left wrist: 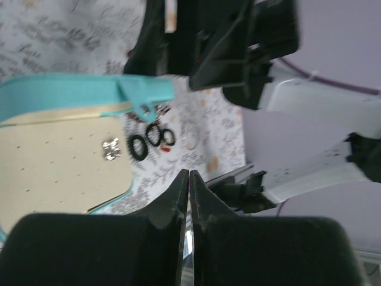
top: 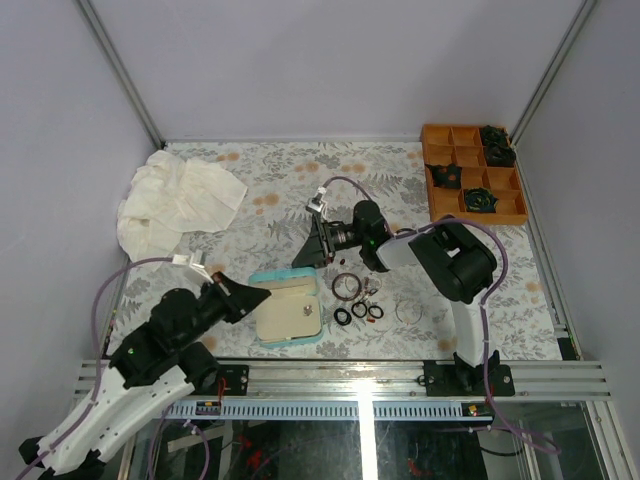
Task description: Organize the mixed jewelry
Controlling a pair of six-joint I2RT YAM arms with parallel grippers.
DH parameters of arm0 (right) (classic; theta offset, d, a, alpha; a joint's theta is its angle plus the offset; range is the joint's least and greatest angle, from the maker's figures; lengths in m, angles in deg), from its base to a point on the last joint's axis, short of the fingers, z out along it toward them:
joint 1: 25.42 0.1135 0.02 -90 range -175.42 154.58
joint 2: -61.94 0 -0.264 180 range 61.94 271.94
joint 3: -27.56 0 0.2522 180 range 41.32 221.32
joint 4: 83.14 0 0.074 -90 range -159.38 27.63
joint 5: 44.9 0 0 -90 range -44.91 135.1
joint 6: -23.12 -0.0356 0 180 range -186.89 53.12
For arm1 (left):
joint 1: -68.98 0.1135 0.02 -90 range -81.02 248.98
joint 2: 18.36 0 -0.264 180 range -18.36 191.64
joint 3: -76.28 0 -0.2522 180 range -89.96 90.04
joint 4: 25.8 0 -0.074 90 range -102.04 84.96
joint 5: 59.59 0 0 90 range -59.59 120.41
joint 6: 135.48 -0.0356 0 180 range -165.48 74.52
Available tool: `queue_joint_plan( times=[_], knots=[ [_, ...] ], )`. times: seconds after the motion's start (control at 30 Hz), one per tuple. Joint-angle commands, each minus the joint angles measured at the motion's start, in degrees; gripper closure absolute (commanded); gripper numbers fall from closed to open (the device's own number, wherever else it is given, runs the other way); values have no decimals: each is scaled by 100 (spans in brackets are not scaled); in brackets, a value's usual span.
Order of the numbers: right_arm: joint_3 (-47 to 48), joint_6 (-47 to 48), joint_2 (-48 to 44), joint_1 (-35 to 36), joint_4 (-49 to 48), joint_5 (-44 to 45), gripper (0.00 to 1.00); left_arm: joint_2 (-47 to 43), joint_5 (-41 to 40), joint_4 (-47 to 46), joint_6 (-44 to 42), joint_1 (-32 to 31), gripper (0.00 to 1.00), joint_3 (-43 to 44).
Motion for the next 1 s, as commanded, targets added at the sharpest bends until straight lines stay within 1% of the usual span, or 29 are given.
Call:
queue_joint_plan(
  times=[0.0, 0.1, 0.2, 0.3, 0.37, 0.43, 0.47, 0.7, 0.9, 0.97],
  knots=[
    [-162, 288, -460, 185, -68, -165, 22, -332, -354, 312, -151, -21, 99, 476],
    [-317, 584, -703, 256, 288, -122, 22, -336, -534, 518, -209, -18, 99, 668],
    [-482, 1114, -1017, 368, 966, -46, 22, -196, -603, 606, -191, -15, 99, 722],
    [-634, 1980, -1395, 500, 2268, 155, 22, -92, -574, 598, -119, -13, 99, 675],
    [-678, 2773, -1638, 623, 3290, 392, 21, -87, -566, 605, -87, -14, 99, 615],
    [-703, 3385, -1789, 742, 4094, 613, 21, -66, -541, 607, -42, -21, 99, 552],
    [-770, 3520, -1833, 770, 4246, 673, 21, -45, -516, 607, -20, -22, 99, 520],
    [-1249, 3585, -1850, 800, 4321, 902, 21, 230, -442, 585, 41, -14, 99, 324],
    [-1161, 3979, -1858, 834, 5195, 1509, 22, 771, -134, 122, 95, -16, 99, -87],
    [-1216, 4037, -1979, 859, 5315, 1684, 22, 952, -35, -44, 111, -17, 99, -223]
  ],
)
